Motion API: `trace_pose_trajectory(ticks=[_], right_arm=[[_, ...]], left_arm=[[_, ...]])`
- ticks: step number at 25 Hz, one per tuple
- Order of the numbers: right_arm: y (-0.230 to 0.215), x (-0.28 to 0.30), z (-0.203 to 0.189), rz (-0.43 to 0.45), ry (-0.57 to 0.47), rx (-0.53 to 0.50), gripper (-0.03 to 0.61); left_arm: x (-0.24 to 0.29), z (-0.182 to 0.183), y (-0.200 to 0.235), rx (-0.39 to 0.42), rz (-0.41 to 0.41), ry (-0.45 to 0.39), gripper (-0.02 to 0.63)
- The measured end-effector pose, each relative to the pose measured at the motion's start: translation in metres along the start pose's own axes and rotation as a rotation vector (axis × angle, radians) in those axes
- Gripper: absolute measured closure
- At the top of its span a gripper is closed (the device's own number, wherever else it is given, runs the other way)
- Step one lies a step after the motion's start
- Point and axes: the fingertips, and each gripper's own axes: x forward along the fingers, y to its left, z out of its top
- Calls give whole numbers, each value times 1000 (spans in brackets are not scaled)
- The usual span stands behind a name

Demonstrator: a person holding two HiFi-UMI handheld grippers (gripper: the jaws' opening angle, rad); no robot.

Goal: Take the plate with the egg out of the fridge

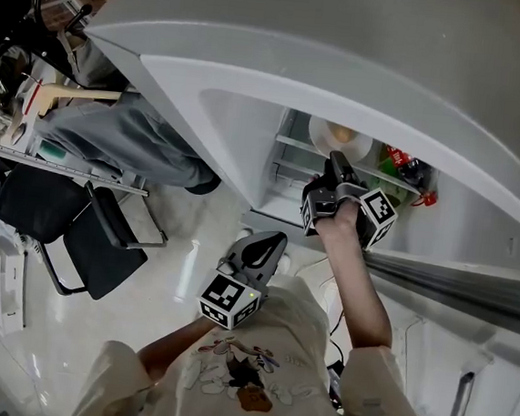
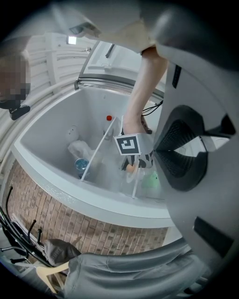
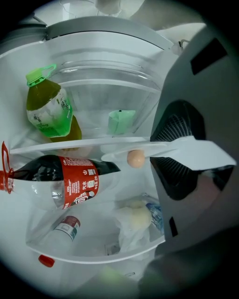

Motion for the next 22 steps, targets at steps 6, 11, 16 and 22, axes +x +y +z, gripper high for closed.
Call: trace_pose_trajectory(ticks=[6, 11, 16, 22], right_arm=[[-5, -1, -2, -17, 4, -12, 557], [-2, -2, -4, -3, 9, -32, 560], [-1, -6, -6, 2, 20, -50, 560], [-1, -11, -9, 12, 46, -106, 561]], left_arm=[[0, 2, 0, 2, -2, -1, 604], [0, 1, 1, 3, -5, 2, 604], [1, 2, 0, 1, -7, 0, 604], [4, 0, 1, -2, -8, 0, 604]])
